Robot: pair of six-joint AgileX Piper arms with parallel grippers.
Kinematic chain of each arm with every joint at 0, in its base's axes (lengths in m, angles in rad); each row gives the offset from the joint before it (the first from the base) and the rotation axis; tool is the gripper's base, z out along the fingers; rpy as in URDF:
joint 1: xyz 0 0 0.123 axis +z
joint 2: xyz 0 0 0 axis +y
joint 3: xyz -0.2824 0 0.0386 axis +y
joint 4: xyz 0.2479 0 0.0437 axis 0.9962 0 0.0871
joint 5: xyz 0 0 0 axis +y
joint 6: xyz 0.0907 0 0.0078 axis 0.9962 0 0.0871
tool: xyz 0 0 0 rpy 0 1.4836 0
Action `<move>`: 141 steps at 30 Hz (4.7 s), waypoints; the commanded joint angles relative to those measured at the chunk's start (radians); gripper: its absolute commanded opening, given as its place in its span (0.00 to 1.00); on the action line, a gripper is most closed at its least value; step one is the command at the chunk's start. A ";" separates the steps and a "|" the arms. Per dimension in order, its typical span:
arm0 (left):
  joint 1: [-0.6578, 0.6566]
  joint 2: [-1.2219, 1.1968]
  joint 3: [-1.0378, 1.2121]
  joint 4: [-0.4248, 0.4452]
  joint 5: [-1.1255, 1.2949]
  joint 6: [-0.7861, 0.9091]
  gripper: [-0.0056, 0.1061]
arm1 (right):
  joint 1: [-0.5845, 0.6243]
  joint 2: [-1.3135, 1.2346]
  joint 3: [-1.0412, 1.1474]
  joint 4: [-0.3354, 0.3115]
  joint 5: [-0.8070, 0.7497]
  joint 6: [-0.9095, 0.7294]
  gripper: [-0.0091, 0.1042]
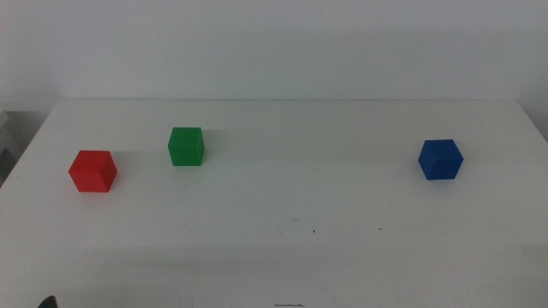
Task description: Stack red cubes first, then green, then blue cubes in a specific spot.
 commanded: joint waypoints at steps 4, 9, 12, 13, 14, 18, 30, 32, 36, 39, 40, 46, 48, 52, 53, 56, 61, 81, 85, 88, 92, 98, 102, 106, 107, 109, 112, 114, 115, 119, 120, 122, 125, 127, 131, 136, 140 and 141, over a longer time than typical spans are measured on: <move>0.031 0.000 -0.025 -0.022 -0.090 -0.016 0.89 | -0.007 -0.016 -0.009 -0.012 -0.077 -0.012 0.91; 0.088 0.137 -0.150 -0.076 -0.043 -0.016 0.89 | -0.007 -0.016 -0.009 -0.012 -0.077 -0.012 0.91; 0.099 0.253 -0.272 -0.070 0.060 -0.011 0.89 | -0.007 -0.016 -0.009 -0.012 -0.077 -0.012 0.91; 0.099 0.297 -0.321 -0.068 0.108 -0.008 0.89 | -0.007 -0.016 -0.009 -0.012 -0.077 -0.012 0.91; 0.099 0.330 -0.370 -0.065 0.155 -0.008 0.89 | -0.007 -0.016 -0.009 -0.012 -0.077 -0.012 0.91; 0.099 0.468 -0.558 -0.057 0.325 -0.008 0.89 | -0.007 -0.016 -0.009 -0.012 -0.077 -0.012 0.91; 0.099 0.873 -1.050 -0.024 0.769 -0.004 0.89 | -0.007 -0.016 -0.009 -0.012 -0.077 -0.012 0.91; 0.099 0.937 -1.103 -0.020 0.816 -0.004 0.89 | -0.007 -0.016 -0.009 -0.012 -0.077 -0.012 0.91; 0.099 1.070 -1.214 -0.020 0.876 0.007 0.89 | -0.007 -0.016 -0.009 -0.012 -0.077 -0.012 0.91; 0.099 1.171 -1.289 -0.013 0.912 0.011 0.89 | -0.007 -0.016 -0.009 -0.012 -0.077 -0.012 0.91; 0.099 1.206 -1.317 -0.007 0.918 0.018 0.89 | -0.007 -0.016 -0.009 -0.012 -0.077 -0.012 0.91; 0.099 1.397 -1.472 0.019 0.940 0.051 0.89 | -0.007 -0.016 -0.009 -0.012 -0.077 -0.012 0.91; 0.099 1.456 -1.516 0.019 0.937 0.090 0.89 | -0.007 -0.016 -0.009 -0.012 -0.077 -0.012 0.91; 0.099 1.572 -1.598 0.022 0.937 0.120 0.89 | -0.007 -0.016 -0.009 -0.012 -0.077 -0.012 0.91; 0.099 1.595 -1.614 0.024 0.937 0.120 0.89 | -0.007 -0.016 -0.009 -0.012 -0.077 -0.012 0.91; 0.099 1.670 -1.671 0.026 0.937 0.120 0.89 | -0.007 -0.016 -0.009 -0.012 -0.077 -0.012 0.91; 0.099 1.786 -1.738 0.025 0.938 0.137 0.89 | -0.007 -0.016 -0.009 -0.012 -0.077 -0.012 0.91; 0.111 2.078 -1.888 0.007 0.865 0.161 0.89 | -0.007 -0.016 -0.009 -0.012 -0.077 -0.012 0.91; 0.111 2.102 -1.888 -0.004 0.837 0.161 0.89 | -0.007 -0.016 -0.009 -0.012 -0.077 -0.012 0.91; 0.111 2.124 -1.888 -0.009 0.826 0.161 0.89 | -0.007 -0.016 -0.009 -0.012 -0.077 -0.012 0.91; 0.111 2.152 -1.888 -0.021 0.797 0.161 0.89 | -0.007 -0.016 -0.009 -0.012 -0.077 -0.012 0.91; 0.111 2.175 -1.888 -0.031 0.758 0.161 0.89 | -0.007 -0.016 -0.009 -0.012 -0.078 -0.012 0.91; 0.111 2.175 -1.888 -0.030 0.750 0.161 0.84 | -0.007 -0.016 -0.009 -0.012 -0.078 -0.012 0.91; 0.112 2.192 -1.889 -0.033 0.754 0.160 0.72 | -0.007 -0.016 -0.009 -0.012 -0.078 -0.012 0.91; 0.112 2.199 -1.889 -0.038 0.759 0.160 0.68 | -0.007 -0.016 -0.009 -0.012 -0.078 -0.012 0.91; 0.112 2.207 -1.889 -0.043 0.762 0.160 0.62 | -0.007 -0.016 -0.009 -0.012 -0.078 -0.012 0.91; 0.112 2.209 -1.889 -0.045 0.763 0.157 0.54 | -0.007 -0.016 -0.009 -0.012 -0.078 -0.012 0.91; 0.112 2.205 -1.889 -0.045 0.763 0.146 0.48 | -0.007 -0.016 -0.009 -0.012 -0.078 -0.012 0.91; 0.112 2.203 -1.889 -0.045 0.768 0.136 0.44 | -0.007 -0.016 -0.009 -0.012 -0.078 -0.012 0.91; 0.111 2.179 -1.889 -0.059 0.807 0.116 0.34 | -0.007 -0.016 -0.009 -0.012 -0.078 -0.012 0.91; 0.110 2.166 -1.889 -0.066 0.817 0.116 0.32 | -0.007 -0.016 -0.009 -0.012 -0.078 -0.012 0.91; 0.105 2.138 -1.889 -0.076 0.844 0.106 0.30 | -0.007 -0.016 -0.009 -0.012 -0.078 -0.012 0.91; 0.083 2.091 -1.889 -0.036 0.900 0.044 0.29 | -0.007 -0.016 -0.009 -0.012 -0.078 -0.012 0.91; 0.056 2.062 -1.889 0.010 0.930 -0.011 0.29 | -0.007 -0.016 -0.009 -0.012 -0.078 -0.012 0.91; -0.015 2.003 -1.884 0.033 0.954 -0.058 0.30 | -0.007 -0.016 -0.009 -0.012 -0.078 -0.012 0.91; -0.125 1.941 -1.884 0.025 0.954 -0.124 0.30 | -0.007 -0.016 -0.009 -0.012 -0.078 -0.012 0.91; -0.220 1.906 -1.884 0.047 0.954 -0.201 0.30 | -0.007 -0.016 -0.009 -0.012 -0.078 -0.012 0.91; -0.239 1.904 -1.884 0.048 0.954 -0.222 0.30 | -0.007 -0.016 -0.009 -0.012 -0.078 -0.012 0.91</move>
